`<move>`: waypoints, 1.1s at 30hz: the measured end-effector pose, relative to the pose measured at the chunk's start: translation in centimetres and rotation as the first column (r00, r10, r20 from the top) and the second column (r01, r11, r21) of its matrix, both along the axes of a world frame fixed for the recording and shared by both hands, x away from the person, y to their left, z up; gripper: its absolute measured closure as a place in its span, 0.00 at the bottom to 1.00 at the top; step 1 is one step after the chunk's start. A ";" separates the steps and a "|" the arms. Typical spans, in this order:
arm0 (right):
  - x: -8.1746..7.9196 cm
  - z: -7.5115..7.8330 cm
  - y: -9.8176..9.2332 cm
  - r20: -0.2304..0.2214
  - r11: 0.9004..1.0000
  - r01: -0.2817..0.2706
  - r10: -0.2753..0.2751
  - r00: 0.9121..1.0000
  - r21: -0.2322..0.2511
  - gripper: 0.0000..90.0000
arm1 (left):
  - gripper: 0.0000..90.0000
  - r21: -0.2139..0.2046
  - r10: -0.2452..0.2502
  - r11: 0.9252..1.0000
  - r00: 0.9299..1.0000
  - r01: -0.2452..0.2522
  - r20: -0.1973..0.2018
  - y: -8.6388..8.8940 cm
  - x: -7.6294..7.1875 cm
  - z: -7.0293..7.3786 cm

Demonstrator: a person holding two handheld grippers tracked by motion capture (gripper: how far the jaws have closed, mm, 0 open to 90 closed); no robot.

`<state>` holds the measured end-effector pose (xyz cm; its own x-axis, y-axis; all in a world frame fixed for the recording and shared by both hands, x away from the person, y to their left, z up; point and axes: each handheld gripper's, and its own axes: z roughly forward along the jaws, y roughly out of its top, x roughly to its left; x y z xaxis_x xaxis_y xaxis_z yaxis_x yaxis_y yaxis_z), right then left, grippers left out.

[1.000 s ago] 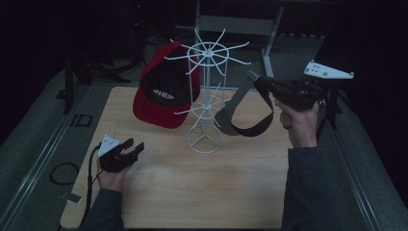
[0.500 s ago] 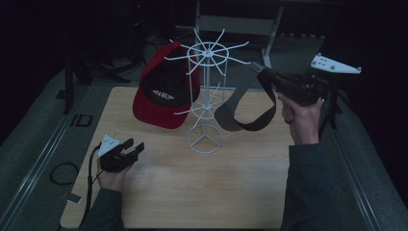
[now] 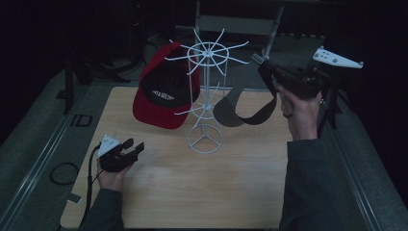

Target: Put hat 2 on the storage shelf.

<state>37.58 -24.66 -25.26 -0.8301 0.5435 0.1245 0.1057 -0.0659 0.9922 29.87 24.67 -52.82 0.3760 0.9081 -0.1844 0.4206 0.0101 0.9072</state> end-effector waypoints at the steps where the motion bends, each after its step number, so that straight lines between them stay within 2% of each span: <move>1: 0.1 0.1 0.1 0.003 1.000 -0.002 0.002 1.000 0.001 0.98 | 0.54 0.000 0.000 1.000 1.000 0.000 0.000 0.0 0.0 0.0; 9: 1.2 0.4 1.3 -0.013 1.000 0.009 -0.009 1.000 -0.025 0.98 | 0.54 -0.002 -0.002 1.000 1.000 0.002 0.000 0.1 0.0 0.0; 13: 2.1 0.1 1.9 -0.028 0.998 0.032 -0.034 0.999 -0.046 0.98 | 0.54 -0.002 -0.003 1.000 1.000 0.003 -0.001 0.1 0.0 0.0; 17: 2.4 -0.2 2.7 -0.032 0.995 0.047 -0.050 0.998 -0.089 0.98 | 0.54 -0.003 -0.003 1.000 1.000 0.003 -0.001 0.1 0.0 0.0; 27: 2.8 -1.2 3.7 -0.049 0.988 0.048 -0.056 0.997 -0.146 0.97 | 0.54 -0.002 -0.006 1.000 1.000 0.006 -0.002 0.0 0.1 0.0; 30: 2.9 -1.5 3.7 -0.056 0.987 0.052 -0.061 0.997 -0.154 0.95 | 0.54 -0.002 -0.006 1.000 1.000 0.006 -0.002 0.0 0.0 0.0; 33: 2.9 -1.7 3.5 -0.057 0.983 0.079 -0.090 0.994 -0.167 0.88 | 0.54 -0.001 -0.006 1.000 1.000 0.006 -0.003 0.0 0.0 0.0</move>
<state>40.48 -21.18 -26.93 -0.7736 0.6288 0.0789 0.1699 0.0859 0.9817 29.92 24.69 -52.85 0.3809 0.9056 -0.1864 0.4232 0.0085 0.9060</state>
